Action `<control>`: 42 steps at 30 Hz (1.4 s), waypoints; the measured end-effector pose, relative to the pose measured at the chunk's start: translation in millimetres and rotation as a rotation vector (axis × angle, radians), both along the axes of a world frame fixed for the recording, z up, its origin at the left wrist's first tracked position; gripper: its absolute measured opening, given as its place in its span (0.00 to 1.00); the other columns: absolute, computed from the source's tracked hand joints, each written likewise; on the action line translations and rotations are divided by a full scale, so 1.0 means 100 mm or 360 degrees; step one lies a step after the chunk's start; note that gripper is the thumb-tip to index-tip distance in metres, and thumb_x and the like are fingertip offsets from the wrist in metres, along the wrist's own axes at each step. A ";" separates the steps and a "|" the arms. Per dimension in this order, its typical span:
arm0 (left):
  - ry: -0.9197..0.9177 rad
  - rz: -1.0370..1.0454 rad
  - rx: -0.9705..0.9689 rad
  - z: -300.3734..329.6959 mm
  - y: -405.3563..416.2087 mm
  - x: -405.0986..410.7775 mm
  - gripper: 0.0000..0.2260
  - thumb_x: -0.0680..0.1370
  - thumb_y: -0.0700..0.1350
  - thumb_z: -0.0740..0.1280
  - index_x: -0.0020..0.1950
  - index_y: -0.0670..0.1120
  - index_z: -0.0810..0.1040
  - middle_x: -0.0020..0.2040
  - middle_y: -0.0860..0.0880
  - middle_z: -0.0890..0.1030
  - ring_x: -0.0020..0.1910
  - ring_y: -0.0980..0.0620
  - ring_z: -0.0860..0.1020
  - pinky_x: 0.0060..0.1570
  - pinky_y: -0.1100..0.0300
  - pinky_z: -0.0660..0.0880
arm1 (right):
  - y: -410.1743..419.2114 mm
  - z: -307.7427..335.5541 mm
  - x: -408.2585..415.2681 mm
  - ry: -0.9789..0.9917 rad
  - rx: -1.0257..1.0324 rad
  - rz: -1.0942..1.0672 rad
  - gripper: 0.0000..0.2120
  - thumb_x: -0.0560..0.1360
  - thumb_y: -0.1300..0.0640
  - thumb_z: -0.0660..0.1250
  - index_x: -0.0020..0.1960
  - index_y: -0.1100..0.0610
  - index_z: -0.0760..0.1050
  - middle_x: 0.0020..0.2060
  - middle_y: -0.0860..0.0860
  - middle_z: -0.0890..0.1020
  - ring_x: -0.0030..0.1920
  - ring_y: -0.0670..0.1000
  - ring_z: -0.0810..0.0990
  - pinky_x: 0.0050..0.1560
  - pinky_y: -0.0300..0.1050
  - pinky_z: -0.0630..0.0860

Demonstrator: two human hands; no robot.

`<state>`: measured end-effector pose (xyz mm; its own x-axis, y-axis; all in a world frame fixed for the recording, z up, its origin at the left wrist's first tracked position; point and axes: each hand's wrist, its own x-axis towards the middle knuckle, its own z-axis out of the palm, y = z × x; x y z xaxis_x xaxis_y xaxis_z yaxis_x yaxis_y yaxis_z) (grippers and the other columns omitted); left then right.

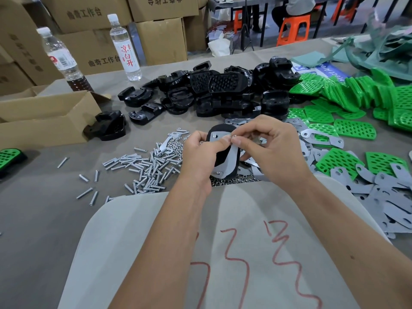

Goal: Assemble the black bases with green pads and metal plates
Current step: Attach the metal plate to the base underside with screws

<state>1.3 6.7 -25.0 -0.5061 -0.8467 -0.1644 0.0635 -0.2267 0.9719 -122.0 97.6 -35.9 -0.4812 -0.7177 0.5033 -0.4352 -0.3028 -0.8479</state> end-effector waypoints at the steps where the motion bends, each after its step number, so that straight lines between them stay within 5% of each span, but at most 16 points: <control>1: 0.0015 -0.0023 0.0015 0.00 -0.01 0.01 0.11 0.75 0.39 0.76 0.51 0.44 0.75 0.39 0.47 0.83 0.37 0.47 0.81 0.37 0.55 0.77 | 0.00 0.00 0.01 0.0001 -0.0007 -0.0020 0.07 0.74 0.64 0.78 0.47 0.53 0.86 0.41 0.51 0.81 0.39 0.50 0.80 0.35 0.43 0.82; 11: 0.0019 -0.0241 0.0121 0.05 -0.06 0.07 0.10 0.77 0.46 0.71 0.54 0.43 0.77 0.41 0.47 0.82 0.39 0.47 0.81 0.37 0.57 0.75 | 0.00 0.02 0.00 -0.0027 0.0026 0.0091 0.11 0.77 0.68 0.74 0.49 0.52 0.87 0.42 0.51 0.79 0.42 0.52 0.80 0.36 0.48 0.85; 16: -0.0012 -0.0181 0.0095 0.05 -0.05 0.06 0.12 0.80 0.40 0.68 0.62 0.36 0.77 0.46 0.42 0.83 0.40 0.45 0.82 0.37 0.56 0.79 | 0.01 0.02 -0.01 -0.0050 0.0020 0.0081 0.10 0.76 0.68 0.74 0.48 0.53 0.87 0.42 0.50 0.79 0.41 0.51 0.80 0.36 0.47 0.84; 22: -0.0042 -0.0119 -0.0031 0.01 -0.04 0.02 0.08 0.79 0.41 0.71 0.56 0.42 0.77 0.44 0.45 0.84 0.41 0.46 0.82 0.40 0.55 0.78 | 0.02 0.02 -0.02 -0.0039 -0.0018 -0.0003 0.07 0.74 0.66 0.77 0.47 0.55 0.86 0.40 0.50 0.79 0.39 0.48 0.78 0.33 0.46 0.83; 29: -0.0099 -0.0082 -0.0102 -0.02 -0.08 0.03 0.06 0.80 0.41 0.71 0.49 0.44 0.75 0.39 0.48 0.83 0.36 0.49 0.81 0.33 0.59 0.77 | 0.03 0.04 -0.05 0.0030 0.0104 0.0124 0.11 0.78 0.69 0.71 0.51 0.54 0.87 0.45 0.57 0.77 0.41 0.48 0.79 0.35 0.48 0.85; 34: -0.0122 -0.0093 -0.0129 -0.01 -0.09 0.04 0.06 0.79 0.42 0.72 0.48 0.45 0.75 0.35 0.51 0.84 0.32 0.52 0.81 0.28 0.62 0.75 | 0.04 0.04 -0.04 -0.0072 0.0094 0.0104 0.10 0.78 0.69 0.72 0.50 0.55 0.87 0.43 0.52 0.79 0.41 0.48 0.79 0.34 0.47 0.84; 42: -0.0231 0.0006 -0.0185 -0.04 -0.08 0.01 0.06 0.79 0.43 0.72 0.51 0.44 0.76 0.43 0.46 0.84 0.39 0.46 0.82 0.45 0.48 0.80 | 0.03 0.01 -0.01 -0.0009 0.0070 -0.0096 0.10 0.75 0.69 0.74 0.46 0.55 0.85 0.36 0.43 0.84 0.36 0.47 0.82 0.35 0.42 0.83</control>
<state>2.1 -1.1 -29.4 -0.4809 -0.8661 -0.1360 -0.0785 -0.1120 0.9906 -123.1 100.3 -34.7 -0.5272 -0.7086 0.4689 -0.4467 -0.2384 -0.8624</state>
